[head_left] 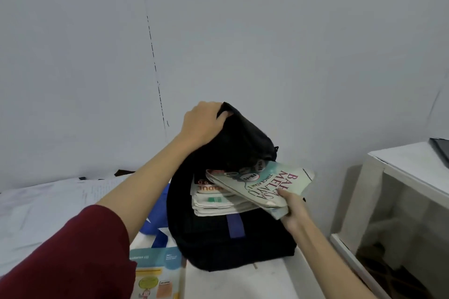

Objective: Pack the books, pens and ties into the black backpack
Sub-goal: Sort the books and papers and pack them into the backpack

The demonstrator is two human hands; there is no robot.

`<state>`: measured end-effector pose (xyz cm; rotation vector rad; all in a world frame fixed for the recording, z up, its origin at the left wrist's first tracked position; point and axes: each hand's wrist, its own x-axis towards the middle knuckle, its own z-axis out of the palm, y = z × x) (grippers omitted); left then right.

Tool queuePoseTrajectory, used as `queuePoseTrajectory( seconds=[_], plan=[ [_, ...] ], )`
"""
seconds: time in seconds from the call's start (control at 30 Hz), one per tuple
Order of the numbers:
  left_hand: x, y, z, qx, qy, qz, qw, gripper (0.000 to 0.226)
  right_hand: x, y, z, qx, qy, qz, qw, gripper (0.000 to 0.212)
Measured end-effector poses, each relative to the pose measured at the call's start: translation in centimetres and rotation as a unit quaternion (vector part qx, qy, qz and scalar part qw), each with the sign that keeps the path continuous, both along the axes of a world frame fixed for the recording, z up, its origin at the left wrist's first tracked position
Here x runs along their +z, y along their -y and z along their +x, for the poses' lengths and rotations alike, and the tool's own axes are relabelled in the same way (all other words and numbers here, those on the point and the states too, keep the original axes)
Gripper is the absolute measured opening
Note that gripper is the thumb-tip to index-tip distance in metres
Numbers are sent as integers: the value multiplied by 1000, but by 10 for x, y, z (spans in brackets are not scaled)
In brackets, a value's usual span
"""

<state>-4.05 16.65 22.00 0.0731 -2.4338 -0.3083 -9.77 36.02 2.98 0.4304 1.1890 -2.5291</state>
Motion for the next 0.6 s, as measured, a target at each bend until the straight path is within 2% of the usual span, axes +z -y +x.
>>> queuePoseTrajectory(
  seconds=[0.07, 0.2, 0.27, 0.3, 0.33, 0.37, 0.4, 0.47, 0.5, 0.53, 0.57, 0.6],
  plan=[
    [4, -3, -1, 7, -21, 27, 999, 35, 3, 27, 6, 19, 10, -39, 999, 32],
    [12, -5, -7, 8, -34, 38, 999, 32, 19, 79, 18, 129, 37, -80, 988, 26],
    [13, -5, -11, 7, -38, 30, 999, 33, 23, 93, 13, 240, 27, 2, 970, 42],
    [12, -5, -12, 3, -40, 28, 999, 34, 27, 95, 14, 316, -13, 100, 944, 45],
    [12, -5, -12, -2, -40, 28, 999, 33, 29, 94, 13, 385, -58, 209, 897, 47],
    [12, -4, -12, -6, -39, 27, 999, 33, 27, 92, 10, 412, -106, 318, 847, 52],
    [12, -3, -12, -10, -39, 27, 999, 33, 26, 90, 7, 389, -165, 419, 804, 50],
    [12, -1, -12, -16, -41, 27, 999, 33, 17, 85, -5, 246, -310, 563, 726, 35],
    [11, 0, -13, -17, -43, 26, 999, 33, 13, 82, -11, 186, -379, 623, 659, 29],
    [10, -1, -12, -19, -43, 21, 999, 34, 10, 79, -14, 178, -427, 671, 579, 31],
    [9, 0, -13, -17, -42, 15, 999, 34, 4, 77, -18, 208, -452, 701, 511, 40],
    [8, 0, -14, -16, -42, 7, 999, 34, -3, 77, -22, 238, -456, 721, 464, 45]
  ],
)
